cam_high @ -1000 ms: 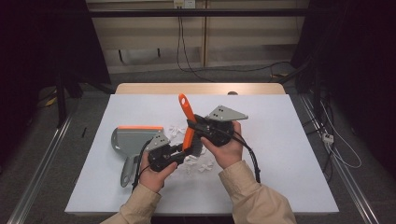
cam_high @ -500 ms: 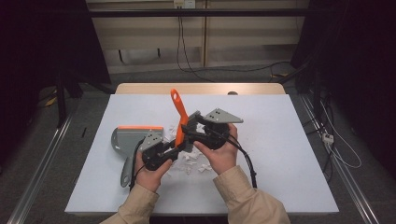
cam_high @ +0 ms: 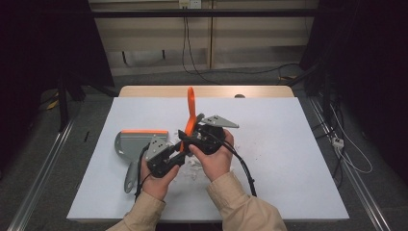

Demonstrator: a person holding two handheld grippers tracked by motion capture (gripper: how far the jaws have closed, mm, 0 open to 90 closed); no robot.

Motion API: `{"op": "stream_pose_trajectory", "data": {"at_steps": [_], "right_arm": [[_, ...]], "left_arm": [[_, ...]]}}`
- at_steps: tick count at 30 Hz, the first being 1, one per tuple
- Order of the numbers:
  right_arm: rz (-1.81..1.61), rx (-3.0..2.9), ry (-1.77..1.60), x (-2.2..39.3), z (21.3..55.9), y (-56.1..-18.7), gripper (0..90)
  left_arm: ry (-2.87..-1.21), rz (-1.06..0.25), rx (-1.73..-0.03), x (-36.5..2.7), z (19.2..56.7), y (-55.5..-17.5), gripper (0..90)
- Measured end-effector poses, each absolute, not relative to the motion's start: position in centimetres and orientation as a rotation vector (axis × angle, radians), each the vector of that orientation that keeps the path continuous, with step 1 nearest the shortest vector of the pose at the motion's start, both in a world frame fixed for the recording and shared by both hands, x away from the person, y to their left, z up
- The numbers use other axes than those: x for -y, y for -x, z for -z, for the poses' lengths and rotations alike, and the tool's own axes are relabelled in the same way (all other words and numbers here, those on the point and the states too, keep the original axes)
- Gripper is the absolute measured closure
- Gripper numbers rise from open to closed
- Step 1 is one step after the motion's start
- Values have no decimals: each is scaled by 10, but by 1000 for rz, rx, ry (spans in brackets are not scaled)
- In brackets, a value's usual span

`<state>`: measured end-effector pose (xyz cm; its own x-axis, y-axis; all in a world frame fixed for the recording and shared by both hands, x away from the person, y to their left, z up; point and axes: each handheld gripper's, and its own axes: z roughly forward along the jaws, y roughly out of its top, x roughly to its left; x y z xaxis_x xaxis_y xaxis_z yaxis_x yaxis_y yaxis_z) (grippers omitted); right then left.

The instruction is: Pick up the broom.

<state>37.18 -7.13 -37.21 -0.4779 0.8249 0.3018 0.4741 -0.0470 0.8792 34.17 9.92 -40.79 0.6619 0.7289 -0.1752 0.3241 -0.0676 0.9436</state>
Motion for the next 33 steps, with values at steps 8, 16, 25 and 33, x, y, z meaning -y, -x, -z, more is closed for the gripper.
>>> {"op": "stream_pose_trajectory", "data": {"at_steps": [8,16,25,33], "right_arm": [[-1565,-1907,-1557,74,376,-375,508],[-1617,-1932,-1597,75,371,-375,694],[-1588,-1967,-1511,87,369,-381,696],[-1527,-1966,-1474,117,361,-384,696]], "left_arm": [[-1681,-480,-839,-94,407,-338,646],[-1667,-481,-824,-91,406,-336,597],[-1663,-422,-798,-97,405,-340,590],[-1671,-400,-825,-109,404,-344,434]]}}
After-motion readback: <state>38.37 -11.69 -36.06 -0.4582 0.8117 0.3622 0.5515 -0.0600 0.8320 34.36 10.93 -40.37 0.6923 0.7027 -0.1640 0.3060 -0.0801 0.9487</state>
